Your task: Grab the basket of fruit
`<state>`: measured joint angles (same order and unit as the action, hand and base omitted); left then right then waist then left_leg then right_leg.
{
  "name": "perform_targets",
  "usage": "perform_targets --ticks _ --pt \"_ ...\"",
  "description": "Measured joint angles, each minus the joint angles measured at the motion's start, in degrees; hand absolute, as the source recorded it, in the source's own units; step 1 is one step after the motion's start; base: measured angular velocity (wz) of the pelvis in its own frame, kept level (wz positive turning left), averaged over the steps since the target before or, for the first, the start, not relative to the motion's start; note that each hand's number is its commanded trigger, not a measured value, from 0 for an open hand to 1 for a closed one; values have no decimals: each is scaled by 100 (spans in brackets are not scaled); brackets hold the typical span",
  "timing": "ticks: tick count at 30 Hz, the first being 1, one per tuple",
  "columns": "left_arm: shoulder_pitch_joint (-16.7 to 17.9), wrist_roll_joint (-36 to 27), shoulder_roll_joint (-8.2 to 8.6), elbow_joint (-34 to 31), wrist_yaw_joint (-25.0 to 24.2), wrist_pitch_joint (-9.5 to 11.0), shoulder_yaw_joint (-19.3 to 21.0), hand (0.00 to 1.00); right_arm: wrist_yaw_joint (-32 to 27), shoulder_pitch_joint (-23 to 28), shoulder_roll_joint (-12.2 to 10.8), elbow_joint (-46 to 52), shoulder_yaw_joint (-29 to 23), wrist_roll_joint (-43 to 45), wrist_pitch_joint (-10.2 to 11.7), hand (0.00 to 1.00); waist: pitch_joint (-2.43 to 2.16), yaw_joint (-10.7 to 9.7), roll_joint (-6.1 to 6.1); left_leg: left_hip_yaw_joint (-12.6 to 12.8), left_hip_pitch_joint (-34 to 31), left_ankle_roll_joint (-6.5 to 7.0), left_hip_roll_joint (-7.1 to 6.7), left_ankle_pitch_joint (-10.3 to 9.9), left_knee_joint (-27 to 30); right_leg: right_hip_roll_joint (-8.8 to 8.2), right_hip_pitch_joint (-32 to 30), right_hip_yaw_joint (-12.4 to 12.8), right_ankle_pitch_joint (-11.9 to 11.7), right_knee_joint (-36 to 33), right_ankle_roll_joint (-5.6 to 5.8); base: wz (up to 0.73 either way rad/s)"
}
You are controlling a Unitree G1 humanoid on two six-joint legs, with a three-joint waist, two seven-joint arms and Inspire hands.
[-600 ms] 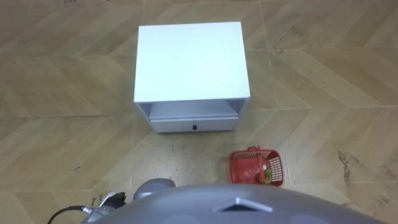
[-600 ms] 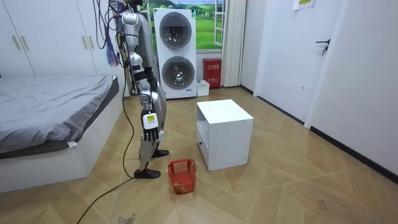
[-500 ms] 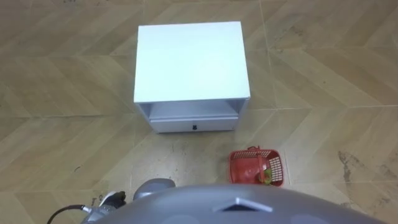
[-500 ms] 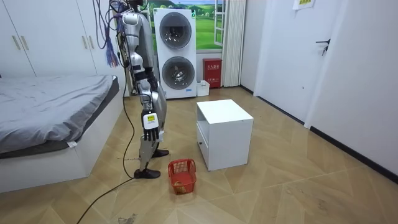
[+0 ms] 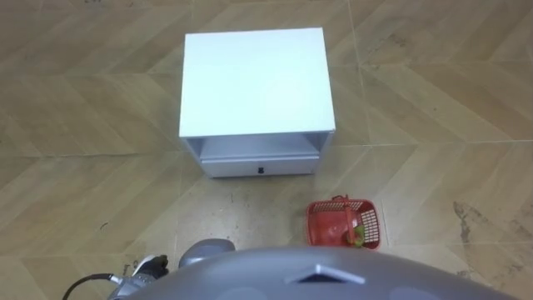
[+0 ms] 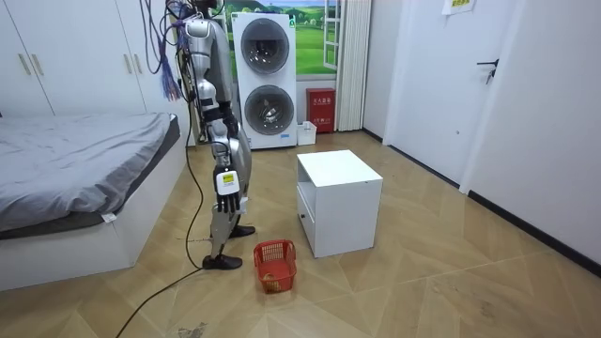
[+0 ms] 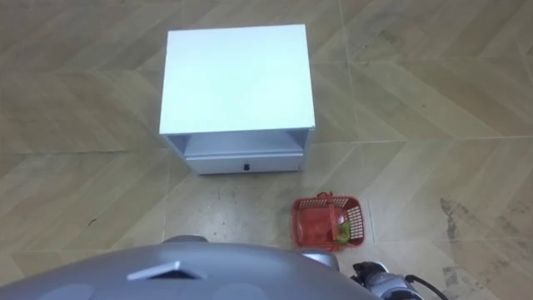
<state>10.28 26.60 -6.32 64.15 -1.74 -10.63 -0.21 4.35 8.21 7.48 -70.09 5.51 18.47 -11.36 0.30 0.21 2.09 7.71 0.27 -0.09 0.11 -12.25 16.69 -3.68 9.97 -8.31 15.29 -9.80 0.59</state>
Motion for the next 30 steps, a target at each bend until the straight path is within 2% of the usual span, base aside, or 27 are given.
perform_targets --ticks 6,14,18,20,23,24,25,27,28,30 --pt "4 -1 0 0 1 0 1 0 -3 6 0 -4 -4 -21 0 0 -14 -1 6 -1 8 0 -1 0 -1 -1 5 2 0 -6 0 0" --pt "54 -2 5 3 -1 -31 3 0 -2 -22 -14 -105 -5 -22 -50 0 -10 3 1 12 35 13 -9 -8 4 -19 8 28 19 -41 12 0" --pt "28 16 14 -1 -26 -30 -5 0 -66 -36 -11 -96 -10 -138 -81 0 10 -6 -50 42 -83 66 -8 -154 254 -117 -124 6 135 -310 54 -2" --pt "-14 32 12 17 -22 -24 -1 0 -97 -50 -11 -102 -22 -190 -86 0 -3 4 -75 89 -176 112 -9 -206 340 -137 -228 22 161 -430 94 -3" --pt "-189 28 24 125 -15 21 75 0 -182 -195 -3 -133 -239 -116 -67 0 -14 4 -132 177 -551 195 -6 -250 553 -175 -740 77 181 -879 136 -15" --pt "-307 -13 0 199 -8 55 162 0 -204 -263 20 -135 -255 -159 -66 0 41 -5 -107 202 -667 232 -17 -255 625 -210 -944 70 174 -1098 146 -19" --pt "-371 -15 -47 266 4 102 214 0 -250 -288 38 -132 -253 -231 -49 0 6 7 -161 256 -760 276 -22 -241 639 -234 -1141 96 149 -1274 183 -27" --pt "-415 -10 -120 260 5 162 296 0 -293 -328 89 -99 -266 -242 -3 0 4 3 -146 374 -891 356 -15 -229 649 -267 -1336 90 61 -1300 237 -31" --pt "-418 3 -149 248 9 207 455 0 -294 -407 126 -83 -290 -243 -3 0 -23 4 -141 445 -995 421 9 -193 585 -319 -1415 33 3 -1245 298 -24" --pt "-438 5 -197 244 5 278 569 0 -295 -485 179 -19 -377 -283 -9 0 -28 -29 -191 561 -1200 564 52 -160 587 -356 -1559 -38 -54 -1433 335 -4"
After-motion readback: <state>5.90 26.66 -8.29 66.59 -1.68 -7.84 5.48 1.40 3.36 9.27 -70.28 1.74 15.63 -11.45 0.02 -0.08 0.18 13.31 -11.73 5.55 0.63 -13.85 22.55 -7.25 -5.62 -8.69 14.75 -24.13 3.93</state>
